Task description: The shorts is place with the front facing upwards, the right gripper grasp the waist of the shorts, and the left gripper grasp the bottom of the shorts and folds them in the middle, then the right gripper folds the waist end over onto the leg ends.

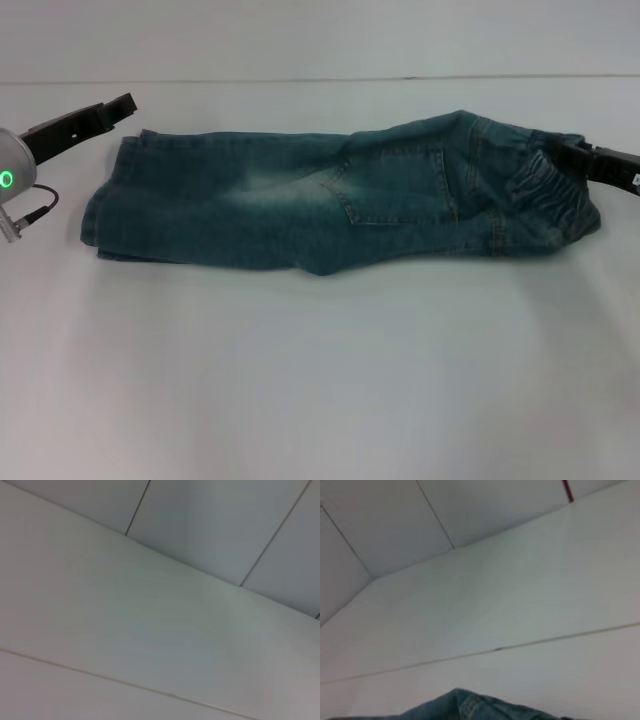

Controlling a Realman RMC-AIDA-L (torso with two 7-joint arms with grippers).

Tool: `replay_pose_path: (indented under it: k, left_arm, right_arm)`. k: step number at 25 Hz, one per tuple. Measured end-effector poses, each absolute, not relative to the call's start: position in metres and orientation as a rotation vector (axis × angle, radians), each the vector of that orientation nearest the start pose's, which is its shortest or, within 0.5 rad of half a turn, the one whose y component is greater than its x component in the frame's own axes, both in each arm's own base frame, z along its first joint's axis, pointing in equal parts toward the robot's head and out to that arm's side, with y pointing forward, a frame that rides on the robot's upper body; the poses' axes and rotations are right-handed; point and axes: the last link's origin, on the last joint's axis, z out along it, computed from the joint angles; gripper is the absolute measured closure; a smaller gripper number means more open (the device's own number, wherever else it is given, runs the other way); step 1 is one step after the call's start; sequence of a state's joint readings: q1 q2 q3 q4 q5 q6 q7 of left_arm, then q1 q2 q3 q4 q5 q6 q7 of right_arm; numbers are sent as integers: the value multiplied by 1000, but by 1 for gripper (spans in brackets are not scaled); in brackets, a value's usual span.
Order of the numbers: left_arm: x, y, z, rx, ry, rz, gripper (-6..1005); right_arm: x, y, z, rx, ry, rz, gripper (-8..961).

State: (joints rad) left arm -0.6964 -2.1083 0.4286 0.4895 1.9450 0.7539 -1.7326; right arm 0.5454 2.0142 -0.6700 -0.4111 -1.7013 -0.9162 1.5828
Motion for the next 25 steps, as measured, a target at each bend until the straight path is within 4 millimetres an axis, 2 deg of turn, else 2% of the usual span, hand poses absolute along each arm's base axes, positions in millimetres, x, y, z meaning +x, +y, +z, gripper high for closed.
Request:
replay_pose_path:
  k: [6,8,9,11,19,25]
  left_arm:
    - [-303,426,15,-1795,-1286,-686,452]
    - [-301,425,13,-1815,-1288,-700,409]
    - [-299,424,12,-1823,-1288,-706,342]
    - [-298,423,12,-1834,-1288,-721,207]
    - [-297,415,15,-1838,-1304,-821,167]
    - [-294,407,19,-1882,-1287,-882,170]
  right_arm:
    - [335,385,25,-2004,1267,637,334]
    - [334,384,28,-2028,1279,641,196]
    - [334,383,30,-2034,1285,645,127]
    - [335,381,34,-2045,1289,645,122]
    - [331,375,56,-2113,1280,608,104]
    - [325,367,92,-2123,1281,713,107]
